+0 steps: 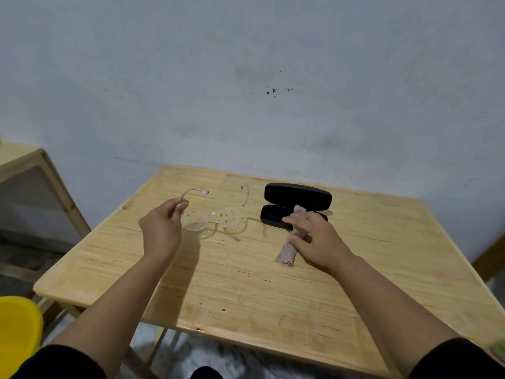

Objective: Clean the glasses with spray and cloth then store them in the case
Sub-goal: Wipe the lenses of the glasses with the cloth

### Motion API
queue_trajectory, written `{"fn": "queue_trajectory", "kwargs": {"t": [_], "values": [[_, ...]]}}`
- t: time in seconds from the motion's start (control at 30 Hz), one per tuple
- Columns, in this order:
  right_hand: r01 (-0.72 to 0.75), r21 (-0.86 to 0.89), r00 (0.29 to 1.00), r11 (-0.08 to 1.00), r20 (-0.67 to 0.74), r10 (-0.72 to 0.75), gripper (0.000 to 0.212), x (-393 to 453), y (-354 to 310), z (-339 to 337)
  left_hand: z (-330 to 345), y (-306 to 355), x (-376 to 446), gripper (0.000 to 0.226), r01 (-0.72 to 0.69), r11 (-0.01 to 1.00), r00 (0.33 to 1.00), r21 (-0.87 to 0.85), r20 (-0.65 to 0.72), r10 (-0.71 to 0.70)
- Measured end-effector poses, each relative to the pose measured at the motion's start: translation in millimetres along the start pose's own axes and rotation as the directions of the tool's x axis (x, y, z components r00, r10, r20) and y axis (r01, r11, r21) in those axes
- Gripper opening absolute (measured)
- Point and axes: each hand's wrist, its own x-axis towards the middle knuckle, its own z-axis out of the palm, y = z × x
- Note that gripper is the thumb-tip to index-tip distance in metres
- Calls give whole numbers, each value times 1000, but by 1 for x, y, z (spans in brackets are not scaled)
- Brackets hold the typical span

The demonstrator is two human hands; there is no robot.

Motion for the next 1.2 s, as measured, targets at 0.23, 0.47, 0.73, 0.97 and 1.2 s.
{"fn": "queue_trajectory", "kwargs": {"t": [0.23,0.47,0.73,0.97,1.2], "values": [[43,-140,997,989,72,-33,19,-8,0,5,2,-3,-5,22,7,1000,1000,0,10,-7],[-113,-3,989,994,-99,112,9,-13,-20,13,4,2,-15,21,7,999,1000,-49,24,-6],[-259,765,871,590,-79,485,11,-36,-62,16,20,21,-45,20,-53,990,995,-129,79,64],[-184,834,819,520,-162,550,6,-47,-77,19,31,38,-74,18,-117,976,980,-185,135,143],[-192,819,696,541,-275,663,7,-52,-84,22,32,46,-88,16,-89,968,974,-235,183,134]]}}
